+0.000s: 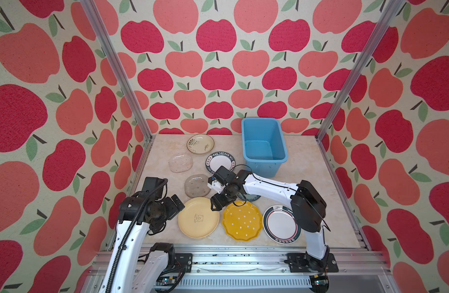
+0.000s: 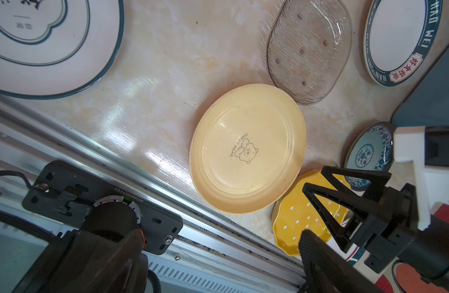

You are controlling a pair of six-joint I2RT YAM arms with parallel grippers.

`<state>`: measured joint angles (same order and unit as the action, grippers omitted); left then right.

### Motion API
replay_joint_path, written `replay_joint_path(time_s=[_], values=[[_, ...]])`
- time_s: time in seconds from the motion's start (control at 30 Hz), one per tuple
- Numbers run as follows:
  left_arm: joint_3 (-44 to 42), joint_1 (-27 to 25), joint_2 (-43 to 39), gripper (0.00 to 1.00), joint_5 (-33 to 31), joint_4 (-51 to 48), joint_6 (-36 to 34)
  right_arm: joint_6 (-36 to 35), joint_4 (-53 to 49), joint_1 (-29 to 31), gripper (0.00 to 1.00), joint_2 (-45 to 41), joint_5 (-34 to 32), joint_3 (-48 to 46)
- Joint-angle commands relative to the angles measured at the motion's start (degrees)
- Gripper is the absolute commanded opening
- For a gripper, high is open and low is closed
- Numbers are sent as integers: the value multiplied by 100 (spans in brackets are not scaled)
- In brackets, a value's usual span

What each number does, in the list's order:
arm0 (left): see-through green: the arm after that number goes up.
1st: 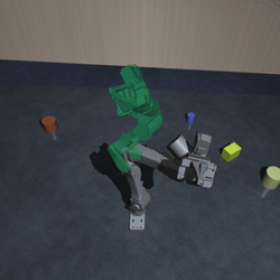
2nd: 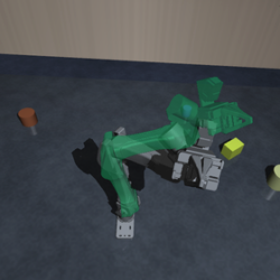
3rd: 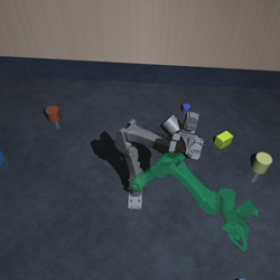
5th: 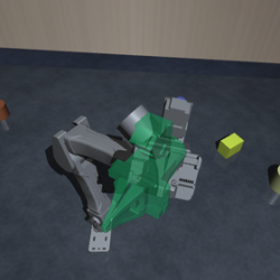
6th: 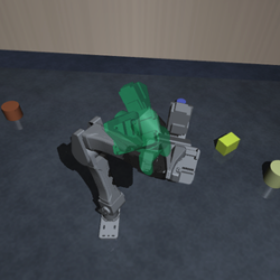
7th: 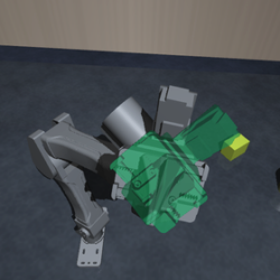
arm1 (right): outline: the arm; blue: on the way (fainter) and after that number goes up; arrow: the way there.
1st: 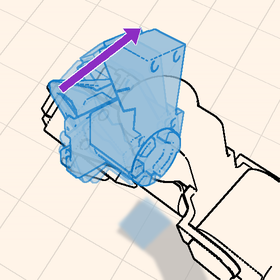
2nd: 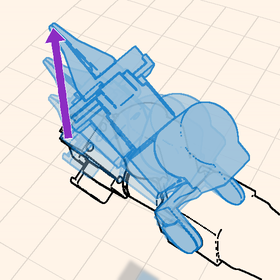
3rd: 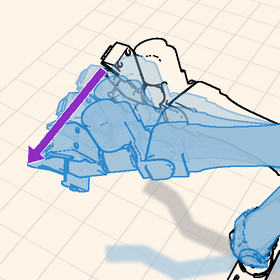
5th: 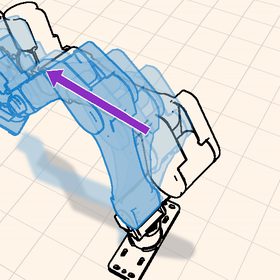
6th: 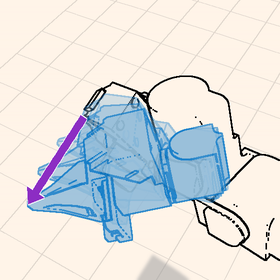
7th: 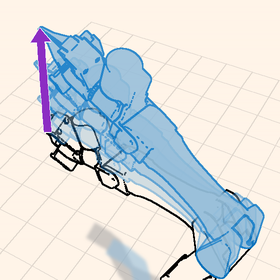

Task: Place the plates into the plastic bin on the countertop
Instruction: 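Grasp the cream bear plate rim with the right gripper and lift it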

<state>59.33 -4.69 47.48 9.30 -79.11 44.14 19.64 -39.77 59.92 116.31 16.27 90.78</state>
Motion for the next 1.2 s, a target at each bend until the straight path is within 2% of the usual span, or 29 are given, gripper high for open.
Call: replay_joint_path(time_s=[0.0,0.17,0.37,0.8,0.9,1.17], values=[[92,-23,49,99,-113,-48,241,-127,-251,-65,66,291,227,280],[35,-21,103,99,-33,53,210,-157,-189,-221,59,670,266,404],[-25,-22,76,98,-12,45,200,-268,-209,-262,43,995,369,586],[94,-23,50,98,-58,-13,297,-231,-48,-236,6,1035,524,542],[191,-23,40,98,-48,-34,301,-232,-87,-227,0,880,512,540],[861,-23,11,96,268,47,79,63,-231,-277,0,40,538,589]])
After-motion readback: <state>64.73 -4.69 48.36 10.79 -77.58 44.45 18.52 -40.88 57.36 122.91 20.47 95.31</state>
